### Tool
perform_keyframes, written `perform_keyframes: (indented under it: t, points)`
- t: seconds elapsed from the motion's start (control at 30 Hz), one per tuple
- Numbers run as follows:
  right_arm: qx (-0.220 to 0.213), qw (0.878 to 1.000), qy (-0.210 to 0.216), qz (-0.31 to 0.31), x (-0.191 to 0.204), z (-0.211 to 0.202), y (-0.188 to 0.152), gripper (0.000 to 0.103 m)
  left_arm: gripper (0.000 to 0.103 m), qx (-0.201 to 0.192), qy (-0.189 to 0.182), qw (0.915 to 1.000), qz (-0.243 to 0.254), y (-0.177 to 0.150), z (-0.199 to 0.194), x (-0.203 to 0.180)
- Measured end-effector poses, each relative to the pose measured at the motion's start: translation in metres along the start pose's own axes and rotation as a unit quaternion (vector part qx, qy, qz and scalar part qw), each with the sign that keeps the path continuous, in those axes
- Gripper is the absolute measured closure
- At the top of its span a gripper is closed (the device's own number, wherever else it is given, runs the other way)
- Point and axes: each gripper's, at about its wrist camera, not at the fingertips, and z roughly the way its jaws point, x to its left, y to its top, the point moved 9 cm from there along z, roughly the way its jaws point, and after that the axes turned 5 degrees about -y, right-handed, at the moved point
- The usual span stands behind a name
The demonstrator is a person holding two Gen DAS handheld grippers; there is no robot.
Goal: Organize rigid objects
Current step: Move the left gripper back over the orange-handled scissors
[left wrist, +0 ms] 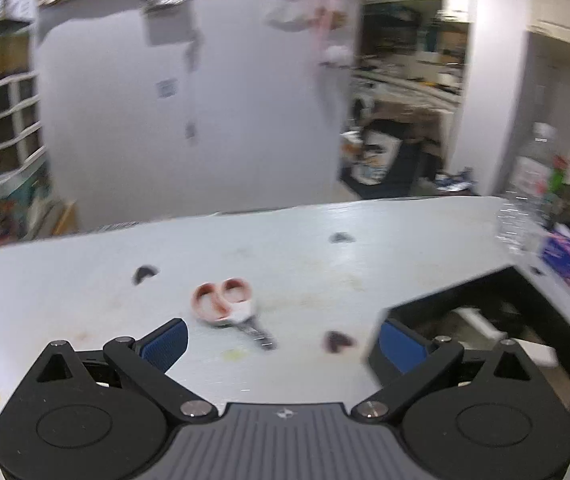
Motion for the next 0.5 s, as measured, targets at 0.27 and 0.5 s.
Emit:
perform_keyframes:
  t: [0.27, 0.5]
  points:
    - [0.0, 1.0, -0.001, -0.001, 0.0, -0.001, 0.001, 0.1, 0.012, -0.01, 0.056, 0.9973, -0.047, -0.003, 0.046, 0.031]
    - [0.0, 1.0, -0.001, -0.002, 0.0, -0.001, 0.001, 0.1, 0.018, 0.01, 0.085, 0.9952, -0.046, -0.01, 0.093, 0.04]
